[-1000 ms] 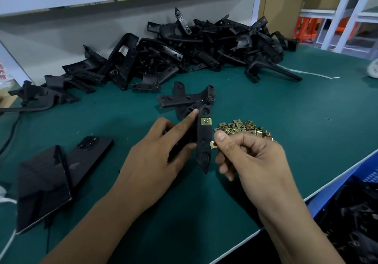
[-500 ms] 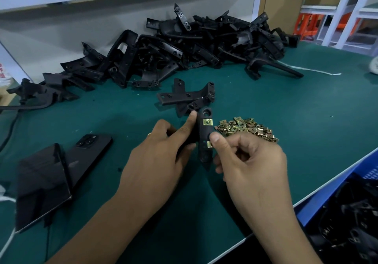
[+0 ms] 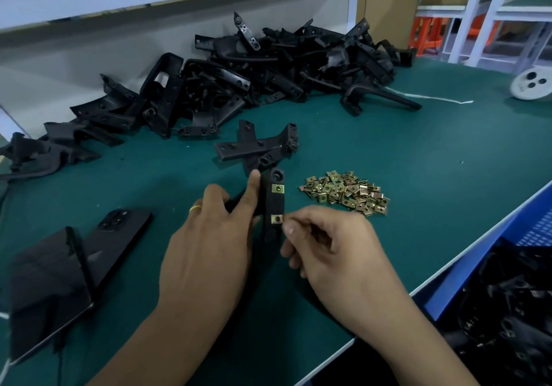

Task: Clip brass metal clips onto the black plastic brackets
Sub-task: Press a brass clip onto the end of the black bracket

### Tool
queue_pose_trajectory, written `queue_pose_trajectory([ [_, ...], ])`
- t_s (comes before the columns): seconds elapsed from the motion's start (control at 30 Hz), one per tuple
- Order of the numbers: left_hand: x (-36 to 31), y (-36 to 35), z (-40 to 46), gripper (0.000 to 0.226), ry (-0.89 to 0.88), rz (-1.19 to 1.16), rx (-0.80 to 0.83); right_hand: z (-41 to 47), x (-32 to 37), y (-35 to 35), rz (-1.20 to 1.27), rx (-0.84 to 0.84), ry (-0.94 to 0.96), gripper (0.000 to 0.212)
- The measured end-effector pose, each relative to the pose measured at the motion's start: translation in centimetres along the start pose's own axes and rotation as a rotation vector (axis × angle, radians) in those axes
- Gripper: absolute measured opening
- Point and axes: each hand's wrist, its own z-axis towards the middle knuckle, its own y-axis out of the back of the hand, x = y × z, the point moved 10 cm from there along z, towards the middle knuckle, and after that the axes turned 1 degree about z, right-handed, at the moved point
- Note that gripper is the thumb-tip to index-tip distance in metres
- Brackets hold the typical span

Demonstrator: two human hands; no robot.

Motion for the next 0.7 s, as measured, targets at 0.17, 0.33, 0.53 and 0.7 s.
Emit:
queue_pose_trajectory([
  [0.17, -0.5, 0.0, -0.3, 0.078, 0.054, -0.082, -0.005, -0.5, 0.2, 1.1, -0.011, -0.232, -0.065, 0.027],
  [0.33, -1.6, 0.5, -0.2, 0.086, 0.09, -0.152, -0.027, -1.8, 1.6, 2.7, -0.26, -0.499, 0.024, 0.034],
  [0.53, -1.7, 0.5, -0.2, 0.095, 0.076, -0.15, -0.042, -2.4, 1.1, 3.1, -0.198, -0.537, -0.049, 0.037],
  [0.7, -1.5, 0.5, -0.1, 0.085, 0.058, -0.208, -0.048, -2.0, 1.3, 2.8, -0.177, -0.514, -0.008, 0.039],
])
